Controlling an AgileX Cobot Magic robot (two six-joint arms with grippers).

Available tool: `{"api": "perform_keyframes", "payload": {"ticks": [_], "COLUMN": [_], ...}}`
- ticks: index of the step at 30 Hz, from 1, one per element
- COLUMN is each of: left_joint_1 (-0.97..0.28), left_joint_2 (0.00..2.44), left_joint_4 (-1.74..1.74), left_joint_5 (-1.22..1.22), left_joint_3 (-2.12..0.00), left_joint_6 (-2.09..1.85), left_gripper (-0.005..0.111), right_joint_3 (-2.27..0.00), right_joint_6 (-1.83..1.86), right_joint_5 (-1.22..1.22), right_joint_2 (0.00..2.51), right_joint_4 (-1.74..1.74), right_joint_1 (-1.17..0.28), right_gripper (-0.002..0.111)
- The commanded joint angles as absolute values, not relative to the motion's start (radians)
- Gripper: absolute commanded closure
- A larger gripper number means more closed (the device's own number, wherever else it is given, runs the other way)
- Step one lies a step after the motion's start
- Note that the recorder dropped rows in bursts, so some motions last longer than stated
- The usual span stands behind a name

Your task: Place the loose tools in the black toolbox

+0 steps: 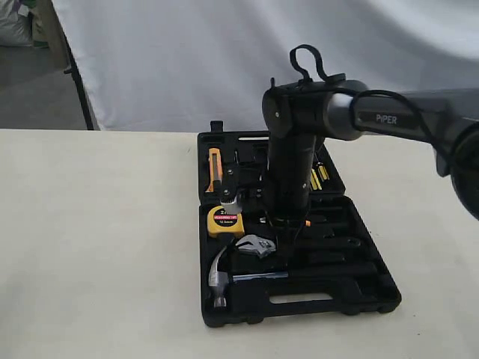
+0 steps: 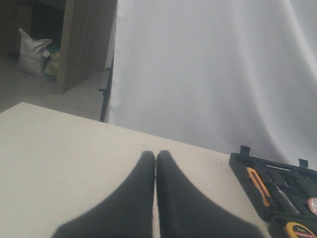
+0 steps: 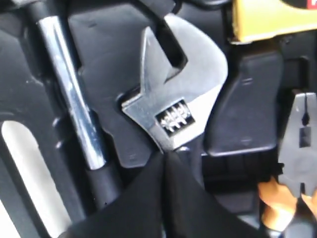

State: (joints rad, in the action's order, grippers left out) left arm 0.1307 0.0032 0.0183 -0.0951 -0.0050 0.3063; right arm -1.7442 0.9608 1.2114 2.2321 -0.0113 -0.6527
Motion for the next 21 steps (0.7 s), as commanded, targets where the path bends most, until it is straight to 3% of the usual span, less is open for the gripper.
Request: {"api": "perform_keyframes", "payload": {"ticks": [1,19,21], "left_joint_1": [0.156,0.156,0.156], "left_joint_2": [0.0,0.0,0.0], "left_joint_4": [0.023,0.023,0.023], "left_joint_5": [-0.088,-0.088,-0.088], "left_joint_3": [-0.008,-0.008,-0.008], "left_joint_6": [0.311,0.311,0.311], "left_gripper": [0.106,0.106,0.106], "right_joint_3": [-1.743,-1.743,-1.743], "right_joint_6": [0.954,0.896,0.896], "right_joint_5": [1.177,1.132,1.129], "right_joint_2": [2.183,2.183,2.183], "right_joint_4": [-0.005,0.029,0.03], "right_joint_1": [-0.651,-0.639,-0.639], "right_gripper": [0.109,0.108,0.102]}}
